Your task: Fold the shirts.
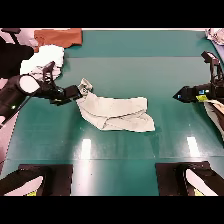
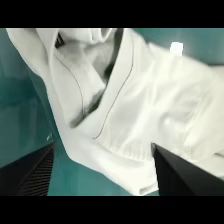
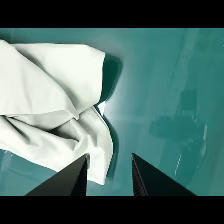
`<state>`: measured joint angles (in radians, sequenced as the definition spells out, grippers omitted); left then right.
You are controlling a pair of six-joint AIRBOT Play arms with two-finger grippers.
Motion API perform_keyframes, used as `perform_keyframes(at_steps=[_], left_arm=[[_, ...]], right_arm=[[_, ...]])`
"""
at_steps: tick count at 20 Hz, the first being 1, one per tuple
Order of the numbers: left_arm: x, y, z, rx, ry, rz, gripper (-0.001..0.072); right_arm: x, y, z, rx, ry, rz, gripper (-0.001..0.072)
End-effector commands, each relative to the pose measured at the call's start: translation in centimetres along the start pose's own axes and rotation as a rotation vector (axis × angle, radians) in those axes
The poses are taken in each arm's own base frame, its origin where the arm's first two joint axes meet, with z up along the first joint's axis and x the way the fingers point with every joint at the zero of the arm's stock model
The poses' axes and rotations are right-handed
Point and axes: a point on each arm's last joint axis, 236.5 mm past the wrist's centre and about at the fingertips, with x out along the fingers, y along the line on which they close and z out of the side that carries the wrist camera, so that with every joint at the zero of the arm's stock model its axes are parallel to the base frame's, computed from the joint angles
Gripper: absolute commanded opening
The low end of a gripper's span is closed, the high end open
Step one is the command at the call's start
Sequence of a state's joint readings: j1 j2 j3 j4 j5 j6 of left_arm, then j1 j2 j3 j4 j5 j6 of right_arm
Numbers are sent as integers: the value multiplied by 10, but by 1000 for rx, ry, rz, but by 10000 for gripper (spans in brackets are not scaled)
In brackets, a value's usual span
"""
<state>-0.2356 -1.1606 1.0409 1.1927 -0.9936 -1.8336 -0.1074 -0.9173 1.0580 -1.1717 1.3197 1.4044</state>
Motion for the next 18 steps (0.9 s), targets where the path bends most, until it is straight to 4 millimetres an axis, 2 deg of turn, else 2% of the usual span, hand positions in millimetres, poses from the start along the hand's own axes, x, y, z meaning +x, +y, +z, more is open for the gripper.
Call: perform_keyframes(at_steps=[1, 7, 11, 13, 15, 18], left_arm=[[24, 1, -24, 27, 136, -20, 712], [29, -13, -10, -7, 80, -76, 711], [37, -17, -28, 51, 139, -64, 710], [35, -14, -32, 91, 156, -54, 710], [35, 1, -36, 129, 176, 6, 710], [38, -1, -20, 102, 107, 3, 710]], right_arm=[[0, 1, -6, 2, 24, 5, 306], [0, 1, -5, 3, 23, 5, 306], [0, 1, -6, 5, 27, 5, 307], [0, 1, -6, 5, 27, 5, 306], [0, 1, -6, 5, 27, 6, 307], [0, 1, -6, 10, 27, 6, 306]])
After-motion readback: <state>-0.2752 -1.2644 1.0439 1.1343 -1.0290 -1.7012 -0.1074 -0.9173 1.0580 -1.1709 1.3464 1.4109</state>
